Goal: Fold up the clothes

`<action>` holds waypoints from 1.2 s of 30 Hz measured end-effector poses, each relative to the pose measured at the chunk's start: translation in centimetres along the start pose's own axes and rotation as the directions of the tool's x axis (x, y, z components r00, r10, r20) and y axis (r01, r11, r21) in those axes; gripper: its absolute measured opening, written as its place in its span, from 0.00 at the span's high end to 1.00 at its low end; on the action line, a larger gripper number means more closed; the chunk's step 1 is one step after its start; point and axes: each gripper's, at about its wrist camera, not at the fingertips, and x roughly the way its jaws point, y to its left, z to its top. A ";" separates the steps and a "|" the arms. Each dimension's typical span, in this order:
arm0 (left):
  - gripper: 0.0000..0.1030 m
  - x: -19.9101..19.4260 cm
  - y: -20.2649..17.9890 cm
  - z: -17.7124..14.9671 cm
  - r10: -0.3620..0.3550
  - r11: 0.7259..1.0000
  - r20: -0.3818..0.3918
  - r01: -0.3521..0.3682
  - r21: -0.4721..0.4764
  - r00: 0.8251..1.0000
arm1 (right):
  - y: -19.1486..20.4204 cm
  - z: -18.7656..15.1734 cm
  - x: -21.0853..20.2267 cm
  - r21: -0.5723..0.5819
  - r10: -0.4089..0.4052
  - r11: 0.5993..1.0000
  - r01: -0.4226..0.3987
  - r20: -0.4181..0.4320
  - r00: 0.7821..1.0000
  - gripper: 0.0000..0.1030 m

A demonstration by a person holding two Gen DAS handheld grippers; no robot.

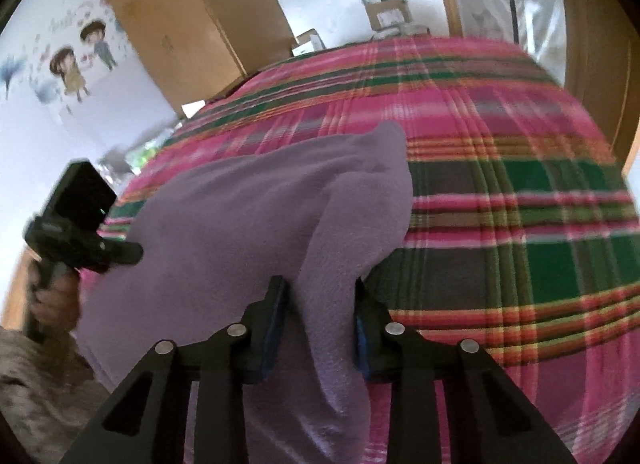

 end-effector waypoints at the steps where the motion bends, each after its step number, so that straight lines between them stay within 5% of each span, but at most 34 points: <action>1: 0.66 0.1 -0.5 -0.1 0.023 1.000 0.007 -0.023 0.015 1.000 | 0.4 0.0 0.0 -0.017 -0.021 1.000 0.021 0.003 1.000 0.75; 5: 0.67 0.3 -2.3 -0.2 0.093 0.992 0.026 -0.094 0.085 0.995 | 1.2 0.2 -0.1 -0.030 -0.059 0.998 0.060 0.017 0.998 0.80; 12: 0.69 0.3 -3.5 -0.1 0.081 0.991 0.031 -0.084 0.105 0.996 | 1.9 0.4 -0.7 -0.001 -0.068 0.998 0.068 0.065 0.996 0.86; 29: 0.70 -3.8 -4.7 2.8 0.059 0.992 0.143 -0.074 0.105 0.988 | 3.8 5.0 -1.0 0.017 0.035 0.999 -0.037 0.146 0.989 0.87; 36: 0.70 -5.1 -3.3 3.4 0.079 0.994 0.171 -0.091 0.064 0.982 | 3.8 5.6 1.4 0.068 0.091 0.993 -0.098 0.097 0.991 0.87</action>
